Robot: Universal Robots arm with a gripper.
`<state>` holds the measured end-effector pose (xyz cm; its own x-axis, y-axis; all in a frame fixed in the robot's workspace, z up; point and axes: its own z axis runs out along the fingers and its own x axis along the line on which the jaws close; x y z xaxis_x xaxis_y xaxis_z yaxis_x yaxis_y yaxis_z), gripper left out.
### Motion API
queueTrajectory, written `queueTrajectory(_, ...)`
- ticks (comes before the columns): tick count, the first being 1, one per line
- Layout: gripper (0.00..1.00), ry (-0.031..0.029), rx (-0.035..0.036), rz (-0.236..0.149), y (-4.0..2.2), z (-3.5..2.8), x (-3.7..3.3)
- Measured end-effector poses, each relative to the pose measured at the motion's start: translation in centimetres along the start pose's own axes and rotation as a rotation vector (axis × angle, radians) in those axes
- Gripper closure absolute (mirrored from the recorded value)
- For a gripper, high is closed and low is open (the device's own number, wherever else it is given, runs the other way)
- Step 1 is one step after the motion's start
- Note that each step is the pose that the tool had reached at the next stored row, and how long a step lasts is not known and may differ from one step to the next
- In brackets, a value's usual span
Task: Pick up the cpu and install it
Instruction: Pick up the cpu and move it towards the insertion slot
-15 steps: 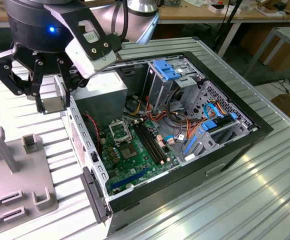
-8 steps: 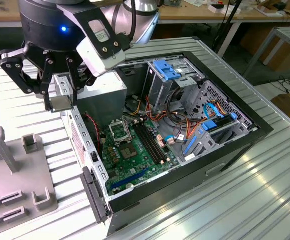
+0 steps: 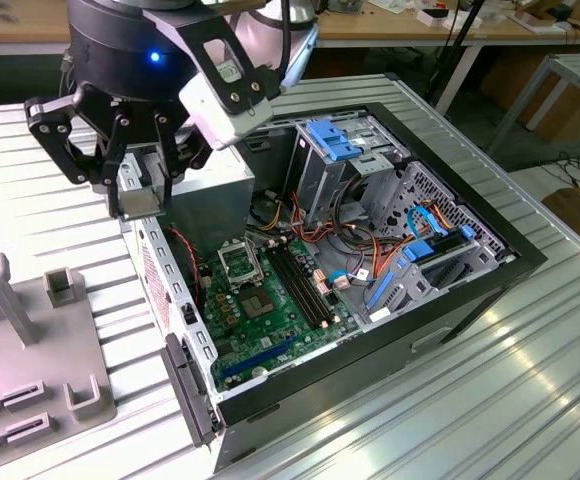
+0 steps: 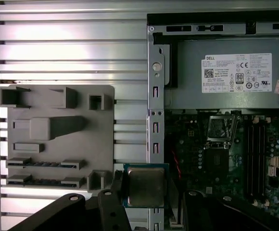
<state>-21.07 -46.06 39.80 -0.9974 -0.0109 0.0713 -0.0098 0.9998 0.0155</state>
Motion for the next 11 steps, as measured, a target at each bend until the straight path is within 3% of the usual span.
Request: queueTrajectory(11,0.53,0.0000,-0.0001,0.000,-0.02,-0.13,-1.83)
